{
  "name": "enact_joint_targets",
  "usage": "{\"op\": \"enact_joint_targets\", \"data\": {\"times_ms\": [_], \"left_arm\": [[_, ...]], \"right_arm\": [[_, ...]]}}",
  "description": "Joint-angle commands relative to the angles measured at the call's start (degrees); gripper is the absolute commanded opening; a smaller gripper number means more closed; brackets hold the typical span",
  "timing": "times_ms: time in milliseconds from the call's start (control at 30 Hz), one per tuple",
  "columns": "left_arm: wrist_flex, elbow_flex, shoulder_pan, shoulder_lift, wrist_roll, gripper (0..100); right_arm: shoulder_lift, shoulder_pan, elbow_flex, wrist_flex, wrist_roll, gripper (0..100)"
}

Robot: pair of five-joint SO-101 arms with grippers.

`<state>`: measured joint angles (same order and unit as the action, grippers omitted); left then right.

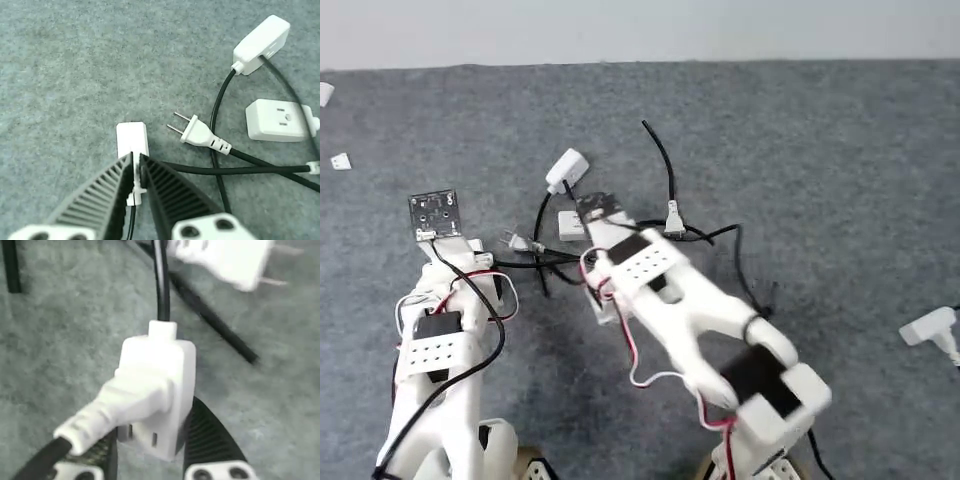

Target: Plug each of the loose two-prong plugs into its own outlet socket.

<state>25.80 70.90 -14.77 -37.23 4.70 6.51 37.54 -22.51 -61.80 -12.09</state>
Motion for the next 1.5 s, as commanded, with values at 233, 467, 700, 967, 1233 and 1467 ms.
{"op": "enact_joint_targets", "data": {"times_ms": [233, 467, 700, 967, 1233, 1467], "left_arm": [[-1.6, -2.9, 0.2, -1.1, 0.7, 1], [-1.4, -2.6, 2.0, -1.1, 0.4, 2], [-1.3, -2.6, 2.0, -1.1, 0.4, 2], [-0.6, -2.6, 2.1, -1.1, 0.4, 2], [-0.6, -1.8, 4.5, -1.1, 0.2, 2], [8.0, -5.1, 4.5, -1.0, -1.8, 15]], "right_arm": [[-31.5, -21.5, -8.1, -6.7, 10.5, 0.9], [-38.6, -49.7, -12.7, -10.0, 13.5, 0.9], [-30.6, -73.0, -18.0, 2.7, 19.3, 0.9], [-13.2, -79.2, -15.0, 12.8, 22.9, 9.3], [-14.3, -78.7, -6.1, 0.6, 22.4, 22.5], [-33.6, -76.8, -1.6, -14.6, 17.9, 18.3]]}}
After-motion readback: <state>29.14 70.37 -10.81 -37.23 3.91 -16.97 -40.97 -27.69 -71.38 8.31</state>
